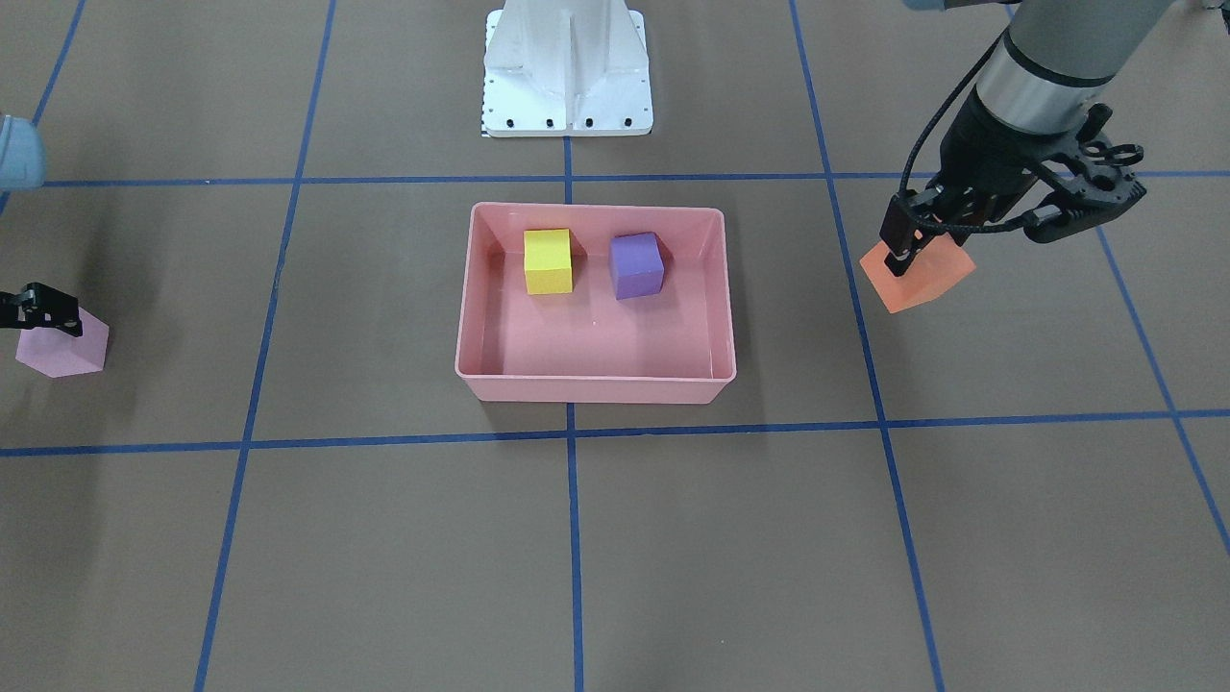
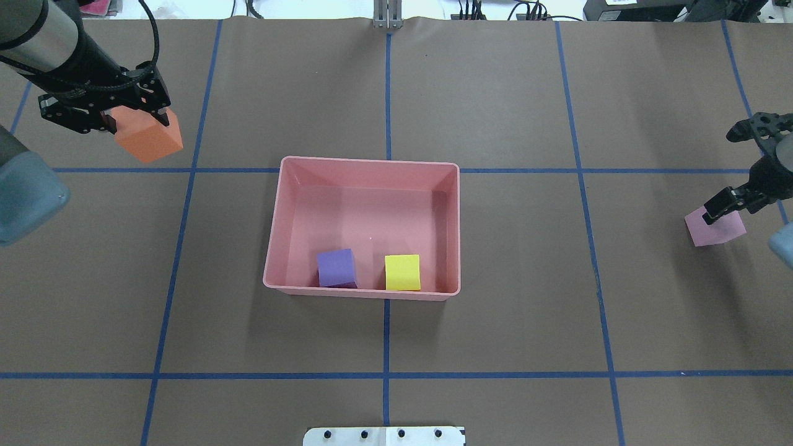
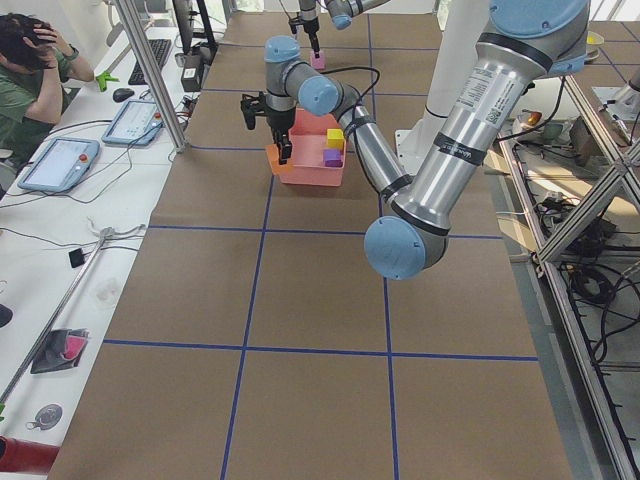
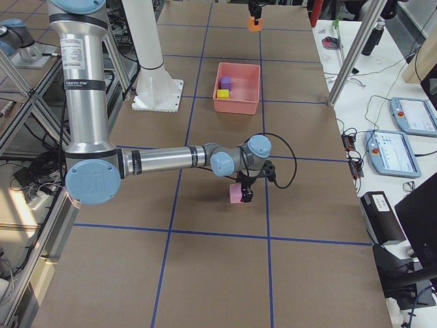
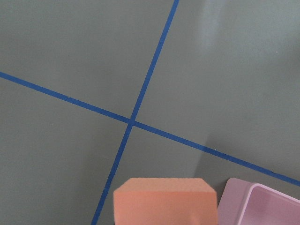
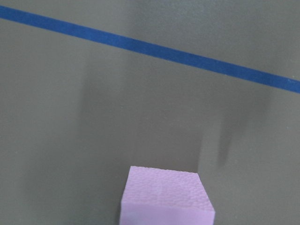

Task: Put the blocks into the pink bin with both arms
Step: 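Lift the orange cube with left gripper while right gripper grasps the pink cube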

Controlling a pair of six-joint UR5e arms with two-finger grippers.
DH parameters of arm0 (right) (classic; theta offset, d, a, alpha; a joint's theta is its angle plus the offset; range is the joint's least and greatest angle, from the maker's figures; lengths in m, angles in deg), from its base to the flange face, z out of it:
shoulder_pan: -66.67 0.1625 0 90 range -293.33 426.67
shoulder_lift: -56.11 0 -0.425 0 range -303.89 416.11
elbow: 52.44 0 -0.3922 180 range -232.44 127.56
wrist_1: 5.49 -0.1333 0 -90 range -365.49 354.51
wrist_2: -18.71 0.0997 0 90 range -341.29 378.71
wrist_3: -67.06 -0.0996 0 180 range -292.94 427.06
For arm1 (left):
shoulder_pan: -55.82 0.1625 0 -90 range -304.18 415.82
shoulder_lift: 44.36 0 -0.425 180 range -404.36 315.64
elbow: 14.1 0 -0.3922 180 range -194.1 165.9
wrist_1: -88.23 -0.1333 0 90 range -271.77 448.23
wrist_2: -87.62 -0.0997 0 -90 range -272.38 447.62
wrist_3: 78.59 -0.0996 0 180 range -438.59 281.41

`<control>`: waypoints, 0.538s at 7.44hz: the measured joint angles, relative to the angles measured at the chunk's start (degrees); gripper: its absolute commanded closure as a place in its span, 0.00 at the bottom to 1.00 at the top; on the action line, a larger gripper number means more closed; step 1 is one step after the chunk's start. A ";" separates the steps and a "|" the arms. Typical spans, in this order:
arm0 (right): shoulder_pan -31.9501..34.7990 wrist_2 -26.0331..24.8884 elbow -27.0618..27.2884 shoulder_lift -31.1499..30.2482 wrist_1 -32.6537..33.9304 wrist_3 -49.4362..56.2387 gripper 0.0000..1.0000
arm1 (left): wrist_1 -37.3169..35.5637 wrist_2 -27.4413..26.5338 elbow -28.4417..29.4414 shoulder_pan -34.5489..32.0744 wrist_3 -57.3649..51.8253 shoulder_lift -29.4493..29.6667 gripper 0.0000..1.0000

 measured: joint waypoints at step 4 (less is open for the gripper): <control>-3.31 -0.12 -0.99 0.57 -0.34 -0.34 0.81 | 0.03 -0.21 0.14 0.21 -0.06 -0.05 1.00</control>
